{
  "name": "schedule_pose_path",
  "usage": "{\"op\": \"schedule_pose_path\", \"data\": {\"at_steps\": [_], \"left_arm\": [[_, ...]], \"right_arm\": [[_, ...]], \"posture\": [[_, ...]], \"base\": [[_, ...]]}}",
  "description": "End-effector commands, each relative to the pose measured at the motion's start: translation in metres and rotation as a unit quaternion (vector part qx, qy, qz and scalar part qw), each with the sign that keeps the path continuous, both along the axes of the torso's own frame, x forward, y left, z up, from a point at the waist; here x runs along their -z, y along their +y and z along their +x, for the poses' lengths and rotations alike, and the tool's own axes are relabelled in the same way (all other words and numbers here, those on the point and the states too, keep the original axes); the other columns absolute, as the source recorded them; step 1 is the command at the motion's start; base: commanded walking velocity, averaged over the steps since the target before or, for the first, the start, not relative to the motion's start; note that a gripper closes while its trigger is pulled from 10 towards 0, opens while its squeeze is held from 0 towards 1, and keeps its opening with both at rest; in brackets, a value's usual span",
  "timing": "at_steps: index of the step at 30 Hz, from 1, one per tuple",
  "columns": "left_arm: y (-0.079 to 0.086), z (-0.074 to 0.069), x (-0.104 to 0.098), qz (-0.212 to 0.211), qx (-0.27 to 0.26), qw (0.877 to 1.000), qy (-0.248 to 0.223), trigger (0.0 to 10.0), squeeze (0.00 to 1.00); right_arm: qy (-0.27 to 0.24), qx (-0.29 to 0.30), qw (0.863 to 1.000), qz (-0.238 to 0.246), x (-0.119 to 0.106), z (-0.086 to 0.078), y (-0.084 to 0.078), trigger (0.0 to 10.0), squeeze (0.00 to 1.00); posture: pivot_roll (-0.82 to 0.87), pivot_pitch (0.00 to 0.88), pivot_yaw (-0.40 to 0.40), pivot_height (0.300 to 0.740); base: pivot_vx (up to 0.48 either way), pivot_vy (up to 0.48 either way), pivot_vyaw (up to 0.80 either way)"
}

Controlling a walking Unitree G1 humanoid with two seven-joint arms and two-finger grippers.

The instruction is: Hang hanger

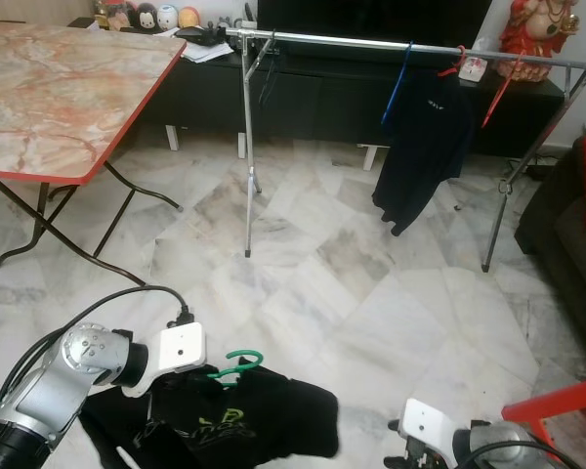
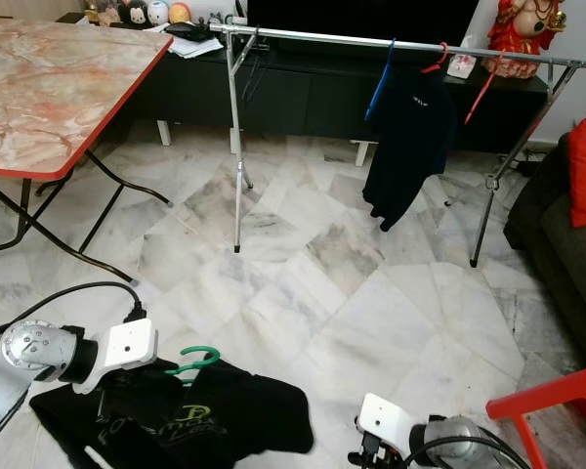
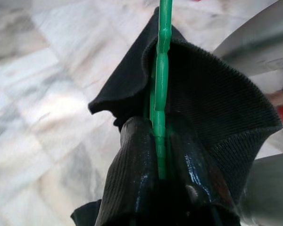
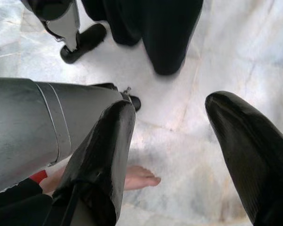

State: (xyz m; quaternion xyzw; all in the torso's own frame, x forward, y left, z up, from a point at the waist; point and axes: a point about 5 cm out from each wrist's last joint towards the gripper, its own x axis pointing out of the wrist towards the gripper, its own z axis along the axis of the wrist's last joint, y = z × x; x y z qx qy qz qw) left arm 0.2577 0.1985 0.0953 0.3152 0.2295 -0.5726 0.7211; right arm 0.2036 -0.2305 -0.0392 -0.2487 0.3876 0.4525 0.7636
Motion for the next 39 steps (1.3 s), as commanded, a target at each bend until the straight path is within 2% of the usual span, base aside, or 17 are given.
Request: {"op": "schedule_pose_path", "data": {"at_steps": [1, 2, 3, 5, 8, 9, 10, 11, 13, 14, 15, 16, 22, 27, 37, 38, 39], "left_arm": [[0.004, 0.004, 0.005, -0.003, -0.030, 0.999, -0.021, 10.0, 0.00], [0.009, 0.009, 0.012, -0.011, -0.071, 0.997, -0.037, 10.0, 0.00], [0.014, 0.013, 0.023, -0.018, -0.122, 0.991, -0.057, 10.0, 0.00], [0.018, 0.014, 0.033, -0.025, -0.171, 0.983, -0.066, 10.0, 0.00], [0.023, 0.011, 0.052, -0.026, -0.237, 0.969, -0.066, 10.0, 0.00], [0.023, 0.007, 0.062, -0.028, -0.261, 0.963, -0.062, 10.0, 0.00], [0.022, 0.000, 0.078, -0.025, -0.303, 0.951, -0.054, 10.0, 0.00], [0.022, 0.000, 0.078, -0.025, -0.303, 0.951, -0.054, 10.0, 0.00], [0.021, -0.010, 0.097, -0.019, -0.341, 0.939, -0.038, 10.0, 0.00], [0.020, -0.013, 0.102, -0.021, -0.353, 0.935, -0.033, 10.0, 0.00], [0.019, -0.016, 0.107, -0.023, -0.366, 0.930, -0.029, 10.0, 0.00], [0.020, -0.019, 0.114, -0.013, -0.395, 0.918, -0.030, 10.0, 0.00], [0.028, -0.035, 0.135, 0.004, -0.475, 0.880, -0.010, 10.0, 0.00], [0.028, -0.048, 0.147, 0.027, -0.483, 0.875, 0.009, 10.0, 0.00], [0.024, -0.059, 0.158, 0.037, -0.495, 0.868, 0.030, 10.0, 0.00], [0.023, -0.060, 0.158, 0.035, -0.493, 0.869, 0.032, 10.0, 0.00], [0.023, -0.060, 0.158, 0.035, -0.493, 0.869, 0.032, 10.0, 0.00]], "right_arm": [[0.001, 0.035, 0.999, -0.005, 0.003, -0.001, -0.003, 10.0, 0.00], [-0.001, 0.077, 0.997, 0.008, 0.005, -0.001, -0.002, 10.0, 0.00], [-0.012, 0.150, 0.988, 0.025, 0.007, 0.002, 0.000, 10.0, 0.00], [-0.020, 0.230, 0.972, 0.045, 0.009, 0.005, 0.000, 10.0, 0.00], [-0.012, 0.372, 0.924, 0.083, 0.014, 0.005, 0.000, 10.0, 0.00], [-0.005, 0.419, 0.903, 0.093, 0.017, 0.002, 0.000, 10.0, 0.55], [0.011, 0.478, 0.872, 0.105, 0.024, -0.004, 0.003, 10.0, 0.72], [0.011, 0.478, 0.872, 0.105, 0.024, -0.004, 0.003, 10.0, 0.72], [0.028, 0.526, 0.843, 0.112, 0.031, -0.013, 0.008, 10.0, 0.72], [0.031, 0.543, 0.832, 0.109, 0.033, -0.015, 0.009, 10.0, 0.83], [0.034, 0.561, 0.821, 0.104, 0.035, -0.018, 0.009, 10.0, 0.83], [0.039, 0.569, 0.816, 0.095, 0.038, -0.022, 0.010, 10.0, 1.00], [0.054, 0.576, 0.811, 0.082, 0.044, -0.031, 0.017, 10.0, 1.00], [0.051, 0.586, 0.805, 0.078, 0.045, -0.031, 0.017, 10.0, 1.00], [0.041, 0.579, 0.812, 0.069, 0.044, -0.030, 0.015, 10.0, 1.00], [0.043, 0.575, 0.814, 0.074, 0.043, -0.029, 0.016, 10.0, 0.00], [0.043, 0.575, 0.814, 0.074, 0.043, -0.029, 0.016, 10.0, 0.00]], "posture": [[0.01, 0.038, -0.120, 0.740], [0.01, 0.038, -0.121, 0.740], [0.01, 0.038, -0.122, 0.740], [0.01, 0.040, -0.121, 0.740], [0.00, 0.041, -0.118, 0.740], [0.01, 0.042, -0.118, 0.740], [0.01, 0.042, -0.118, 0.740], [0.01, 0.042, -0.118, 0.740], [0.01, 0.045, -0.118, 0.740], [0.01, 0.046, -0.120, 0.740], [0.01, 0.046, -0.120, 0.740], [0.02, 0.045, -0.121, 0.740], [0.02, 0.046, -0.118, 0.740], [0.01, 0.042, -0.110, 0.740], [0.01, 0.032, -0.106, 0.740], [0.01, 0.031, -0.107, 0.740], [0.01, 0.031, -0.107, 0.740]], "base": [[0.000, 0.000, 0.00], [0.000, 0.000, 0.00], [0.000, 0.000, 0.00], [0.000, 0.000, 0.00], [0.000, 0.000, 0.00], [0.000, 0.000, 0.00], [0.000, 0.000, 0.00], [0.000, 0.000, 0.00], [0.000, 0.000, 0.00], [0.000, 0.000, 0.00], [0.000, 0.000, 0.00], [0.000, 0.000, 0.00], [0.000, 0.000, 0.00], [0.000, 0.000, 0.00], [0.000, 0.000, 0.00], [0.000, 0.000, 0.00], [0.000, 0.000, 0.00]]}}
